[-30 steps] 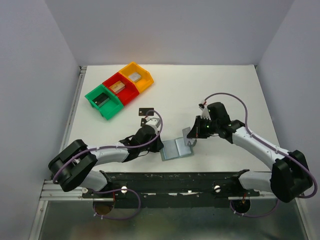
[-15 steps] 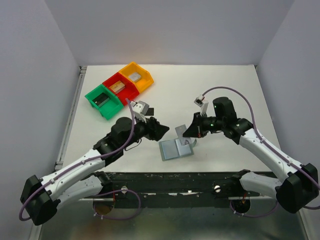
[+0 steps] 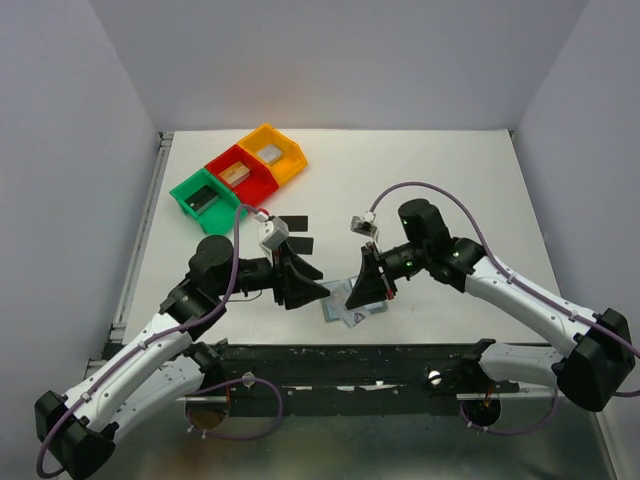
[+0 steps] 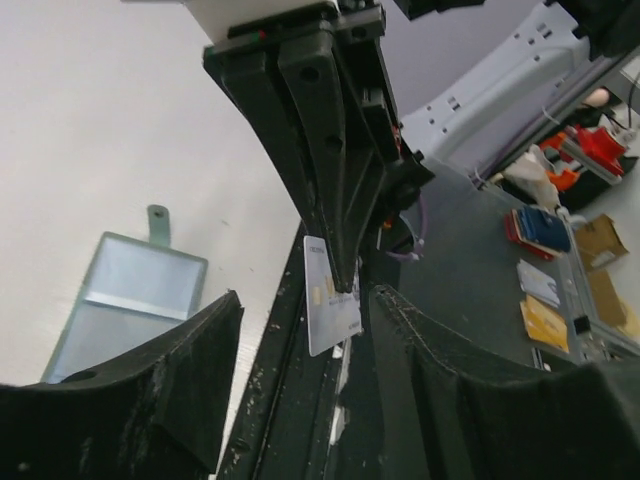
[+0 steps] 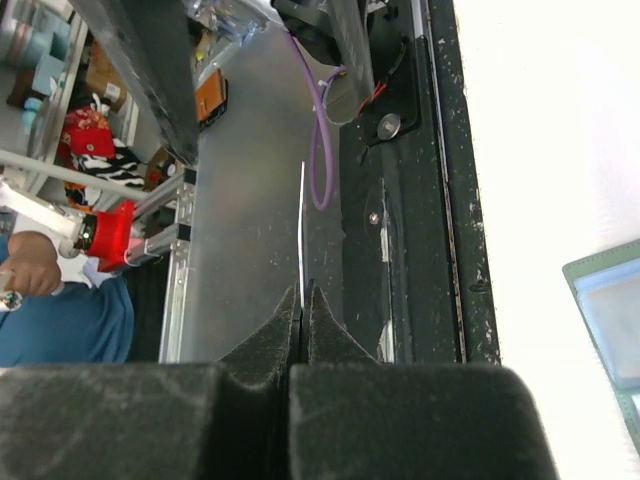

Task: Take the credit cards out of the card holder
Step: Place the credit card at the center of the board.

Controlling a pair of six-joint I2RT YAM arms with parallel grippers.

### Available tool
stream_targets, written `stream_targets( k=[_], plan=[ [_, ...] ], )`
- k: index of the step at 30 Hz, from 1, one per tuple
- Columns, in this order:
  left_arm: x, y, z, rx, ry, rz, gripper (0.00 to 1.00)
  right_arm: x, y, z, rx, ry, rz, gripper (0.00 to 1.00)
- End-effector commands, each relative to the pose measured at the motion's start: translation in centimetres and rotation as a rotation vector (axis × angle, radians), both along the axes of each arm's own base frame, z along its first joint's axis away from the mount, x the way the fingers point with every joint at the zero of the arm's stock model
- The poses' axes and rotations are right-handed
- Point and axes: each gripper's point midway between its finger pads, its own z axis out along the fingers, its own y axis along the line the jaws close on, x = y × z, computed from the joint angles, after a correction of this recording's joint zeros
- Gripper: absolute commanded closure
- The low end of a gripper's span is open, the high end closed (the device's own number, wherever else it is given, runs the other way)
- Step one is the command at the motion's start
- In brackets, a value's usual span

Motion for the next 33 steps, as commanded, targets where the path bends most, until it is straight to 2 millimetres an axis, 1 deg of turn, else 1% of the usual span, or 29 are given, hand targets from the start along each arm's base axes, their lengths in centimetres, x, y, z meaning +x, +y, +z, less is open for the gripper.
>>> stream_targets(
  k=[1,4,7,11,17,24,27,29,31,32,33],
  plan=[
    [-2.7,-0.4,0.1,-0.004,0.025,-0.181,0.38,-0.7,0.1,0.7,-0.008,-0.025,0.054,1.0],
    [-2.5,-0.6,-0.7,0.011,0.051,-0.187,0.43,-0.7,0.2,0.9,-0.013,-0.041,0.055,1.0],
    [-2.3,-0.8,-1.1,0.013,0.066,-0.187,0.47,-0.8,0.4,0.8,-0.023,-0.044,0.06,1.0],
    [-2.4,-0.9,-1.4,0.014,0.079,-0.196,0.58,-0.7,0.7,0.8,-0.036,-0.051,0.064,1.0],
    [-2.2,-1.1,-2.2,0.025,0.099,-0.198,0.7,-0.6,0.9,0.8,-0.047,-0.061,0.068,1.0],
    [-2.2,-1.3,-2.7,0.031,0.121,-0.219,0.7,-0.4,1.0,1.0,-0.046,-0.072,0.065,1.0],
    [-2.2,-1.4,-2.7,0.029,0.122,-0.223,0.78,-0.5,1.0,0.9,-0.048,-0.069,0.07,1.0],
    [-2.2,-1.4,-2.8,0.029,0.128,-0.222,0.85,-0.5,1.0,1.0,-0.048,-0.073,0.068,1.0],
    [-2.2,-1.5,-2.8,0.026,0.131,-0.223,0.97,-0.4,1.0,1.1,-0.046,-0.077,0.065,1.0],
    [-2.2,-1.4,-2.8,0.025,0.135,-0.224,1.0,-0.5,1.0,1.0,-0.048,-0.077,0.066,0.99],
    [-2.3,-1.4,-2.7,0.015,0.128,-0.224,1.0,-0.4,1.0,1.1,-0.05,-0.081,0.056,0.94]
  ],
)
